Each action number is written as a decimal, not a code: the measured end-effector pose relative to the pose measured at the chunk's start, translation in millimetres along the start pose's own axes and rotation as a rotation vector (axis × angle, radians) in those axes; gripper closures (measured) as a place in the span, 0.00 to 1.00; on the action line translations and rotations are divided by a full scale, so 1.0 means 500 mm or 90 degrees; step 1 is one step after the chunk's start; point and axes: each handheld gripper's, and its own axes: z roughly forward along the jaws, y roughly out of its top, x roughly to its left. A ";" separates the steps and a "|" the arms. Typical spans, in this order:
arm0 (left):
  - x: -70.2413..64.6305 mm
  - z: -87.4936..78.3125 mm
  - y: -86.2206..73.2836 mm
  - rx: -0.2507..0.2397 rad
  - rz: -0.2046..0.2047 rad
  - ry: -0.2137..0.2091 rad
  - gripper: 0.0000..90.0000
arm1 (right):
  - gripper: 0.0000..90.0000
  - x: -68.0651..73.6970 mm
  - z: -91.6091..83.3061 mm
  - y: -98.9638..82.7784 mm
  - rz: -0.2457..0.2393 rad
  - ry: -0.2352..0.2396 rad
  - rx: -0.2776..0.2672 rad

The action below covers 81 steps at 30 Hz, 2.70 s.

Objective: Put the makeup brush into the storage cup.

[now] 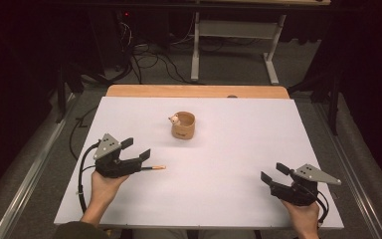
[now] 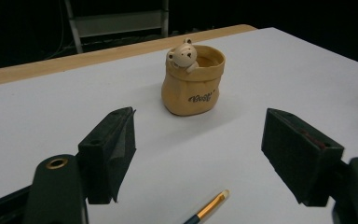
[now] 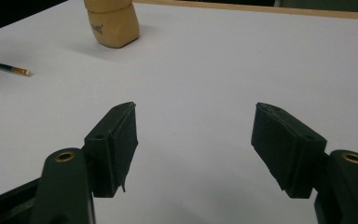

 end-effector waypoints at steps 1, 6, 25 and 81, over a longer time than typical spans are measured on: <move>0.000 0.002 0.001 0.000 0.004 0.002 0.29 | 0.37 0.000 0.000 0.000 0.000 0.000 0.000; 0.000 0.014 0.013 0.000 0.015 0.009 0.30 | 0.37 -0.001 -0.001 0.000 0.000 -0.004 -0.003; 0.007 0.068 0.048 0.008 0.010 0.016 0.30 | 0.36 -0.001 -0.002 0.000 0.001 -0.006 -0.004; 0.008 0.096 0.072 0.134 0.066 0.003 0.33 | 0.36 -0.001 0.000 -0.001 0.003 -0.008 0.006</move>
